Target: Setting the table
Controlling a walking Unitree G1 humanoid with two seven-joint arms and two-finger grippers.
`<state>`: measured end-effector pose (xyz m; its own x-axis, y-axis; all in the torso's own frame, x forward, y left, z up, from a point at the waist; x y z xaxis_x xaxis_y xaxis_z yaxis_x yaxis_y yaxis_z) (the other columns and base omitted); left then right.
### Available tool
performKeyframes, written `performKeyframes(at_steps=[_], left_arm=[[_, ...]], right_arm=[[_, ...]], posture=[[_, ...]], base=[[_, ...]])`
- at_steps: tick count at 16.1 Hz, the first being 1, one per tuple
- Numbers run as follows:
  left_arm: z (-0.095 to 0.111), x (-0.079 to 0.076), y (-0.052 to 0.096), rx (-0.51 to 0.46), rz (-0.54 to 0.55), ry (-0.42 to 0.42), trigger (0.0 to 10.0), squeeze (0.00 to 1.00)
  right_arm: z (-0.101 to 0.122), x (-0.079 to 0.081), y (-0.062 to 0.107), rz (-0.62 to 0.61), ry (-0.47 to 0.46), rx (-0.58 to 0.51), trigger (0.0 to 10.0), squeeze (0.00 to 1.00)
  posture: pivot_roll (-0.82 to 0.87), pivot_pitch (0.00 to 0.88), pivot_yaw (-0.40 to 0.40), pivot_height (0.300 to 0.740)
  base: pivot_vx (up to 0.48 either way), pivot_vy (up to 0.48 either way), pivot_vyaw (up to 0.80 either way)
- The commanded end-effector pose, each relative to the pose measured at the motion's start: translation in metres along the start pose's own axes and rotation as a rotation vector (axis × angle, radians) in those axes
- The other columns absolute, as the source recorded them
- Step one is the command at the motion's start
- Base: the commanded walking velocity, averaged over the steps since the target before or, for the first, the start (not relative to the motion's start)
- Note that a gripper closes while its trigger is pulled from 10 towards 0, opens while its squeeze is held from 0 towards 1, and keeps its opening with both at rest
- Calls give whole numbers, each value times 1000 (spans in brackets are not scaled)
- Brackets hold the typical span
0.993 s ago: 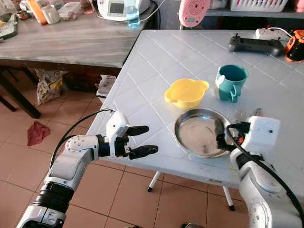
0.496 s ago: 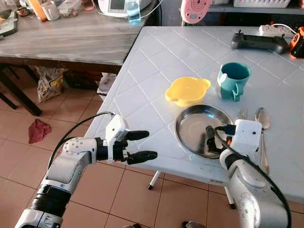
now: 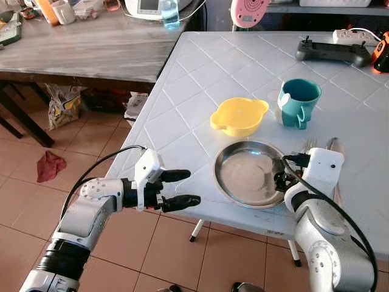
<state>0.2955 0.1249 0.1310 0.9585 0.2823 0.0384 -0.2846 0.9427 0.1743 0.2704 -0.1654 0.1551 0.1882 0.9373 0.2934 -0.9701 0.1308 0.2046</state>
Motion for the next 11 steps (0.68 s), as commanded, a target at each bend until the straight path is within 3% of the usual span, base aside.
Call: performKeyframes(at_steps=[1, 2, 3, 4, 9, 10, 11], left_arm=[[-1, -2, 3, 15, -8, -2, 10000, 0], [0, -1, 2, 13, -8, -3, 10000, 0], [0, -1, 2, 13, -11, -4, 10000, 0], [1, -1, 1, 12, -11, -5, 10000, 0], [2, -3, -1, 6, -18, 0, 10000, 0], [2, -5, -1, 7, -25, 0, 10000, 0], [3, -5, -2, 6, -25, -1, 10000, 0]], right_arm=[[-5, 14, 2, 17, -108, 27, 1569, 0], [-4, 18, 2, 37, -127, 40, 2235, 0], [-6, 23, 3, 61, -131, 64, 8667, 0], [-7, 24, 4, 57, -138, 70, 10000, 0], [-9, 27, 6, 78, -193, 108, 10000, 0], [-12, 26, 7, 67, -192, 127, 10000, 125], [-14, 24, 7, 45, -197, 140, 10000, 1000]], posture=[[-57, 185, 105, 740], [-57, 185, 105, 740], [-61, 188, 105, 740], [-61, 188, 105, 740], [-61, 188, 108, 740], [-61, 188, 108, 740], [-61, 188, 108, 740]], base=[[0, 0, 0], [0, 0, 0], [0, 0, 0], [0, 0, 0], [0, 0, 0], [0, 0, 0], [0, 0, 0]])
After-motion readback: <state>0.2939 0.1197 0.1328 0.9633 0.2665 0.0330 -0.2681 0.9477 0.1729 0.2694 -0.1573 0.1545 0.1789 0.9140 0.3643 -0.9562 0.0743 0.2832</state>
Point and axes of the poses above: a point about 5 cm out from each wrist's last joint towards the gripper, its own y axis pointing back from the gripper into the wrist, its own z axis along the axis of the wrist's last joint, x = y × z, the point moved 1 cm from there along -y, pointing out of the wrist towards the gripper, and after that the axes turned 7 degrees about -y, right-handed, at the moved point
